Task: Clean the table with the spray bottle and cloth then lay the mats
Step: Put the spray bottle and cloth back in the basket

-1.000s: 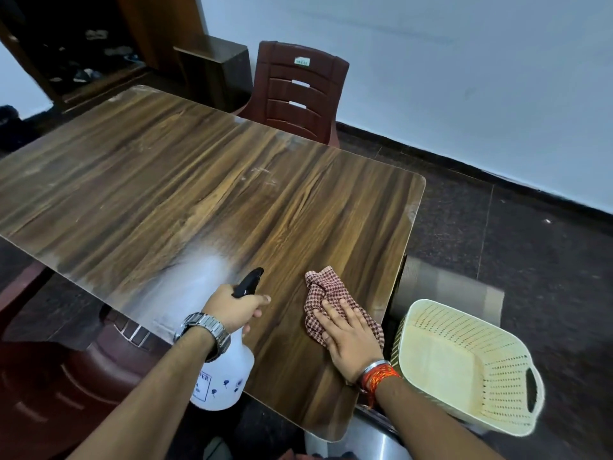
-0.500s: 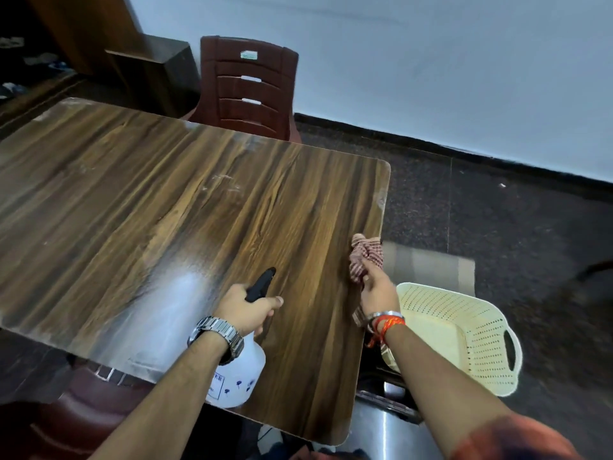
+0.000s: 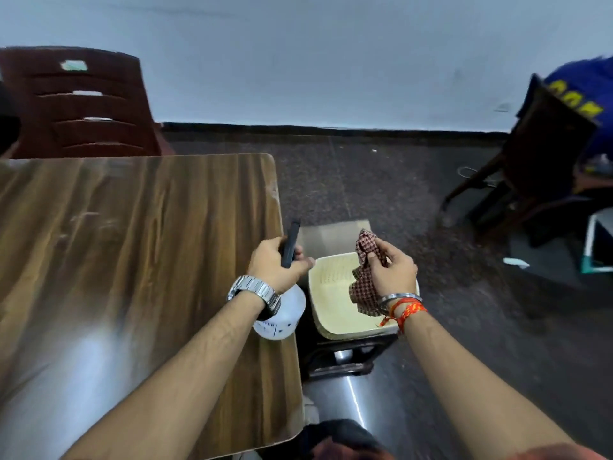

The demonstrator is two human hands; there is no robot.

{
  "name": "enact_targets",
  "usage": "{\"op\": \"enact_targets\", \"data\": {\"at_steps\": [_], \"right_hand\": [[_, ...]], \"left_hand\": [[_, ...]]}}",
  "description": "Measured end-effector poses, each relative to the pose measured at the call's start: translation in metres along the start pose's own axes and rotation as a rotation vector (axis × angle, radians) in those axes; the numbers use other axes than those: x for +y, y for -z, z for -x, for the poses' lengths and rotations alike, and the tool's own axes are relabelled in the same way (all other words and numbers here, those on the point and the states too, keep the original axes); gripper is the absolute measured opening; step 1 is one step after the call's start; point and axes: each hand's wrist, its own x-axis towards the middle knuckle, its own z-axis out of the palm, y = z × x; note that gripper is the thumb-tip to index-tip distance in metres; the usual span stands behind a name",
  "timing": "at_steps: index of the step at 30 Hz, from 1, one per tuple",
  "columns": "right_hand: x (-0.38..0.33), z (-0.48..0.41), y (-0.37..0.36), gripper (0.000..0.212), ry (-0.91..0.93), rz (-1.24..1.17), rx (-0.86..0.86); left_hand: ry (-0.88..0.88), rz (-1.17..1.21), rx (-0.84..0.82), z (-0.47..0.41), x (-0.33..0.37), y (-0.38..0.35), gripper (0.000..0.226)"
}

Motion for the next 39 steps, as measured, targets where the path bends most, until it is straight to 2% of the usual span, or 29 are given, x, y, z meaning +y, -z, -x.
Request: {"op": "enact_targets", "data": {"at_steps": [3,9,15,21,28,35,39], "right_hand": [[0.011,-0.013,0.019,0.033,0.004,0.084,0.023],[0.051,-0.045,0.037,0.038,-0.011,0.18,-0.02],[0.099,-0.077,0.043,0.039,0.065,0.253,-0.166],[0.149,-0.104,0.029,0.035,0.081,0.267,-0.328],[0.185,-0.105,-0.004,0.038,0.038,0.37,-0.556],[0.203,-0.105,-0.018,0.04,0.08,0.486,-0.574],[0.205,-0.102,-0.024,0.04,0.06,0.514,-0.692]], "left_hand": [[-0.03,-0.091,-0.065,-0.011,0.022,-0.032,0.029],[-0.072,-0.322,-0.086,-0.031,0.035,-0.092,0.046],[-0.002,-0.456,-0.063,-0.053,0.028,-0.145,0.048],[0.14,-0.466,-0.026,-0.064,-0.001,-0.191,0.059],[0.276,-0.389,-0.038,-0.072,-0.052,-0.216,0.059],[0.348,-0.342,-0.064,-0.085,-0.108,-0.231,0.061],[0.414,-0.265,-0.087,-0.083,-0.101,-0.228,0.073]]}}
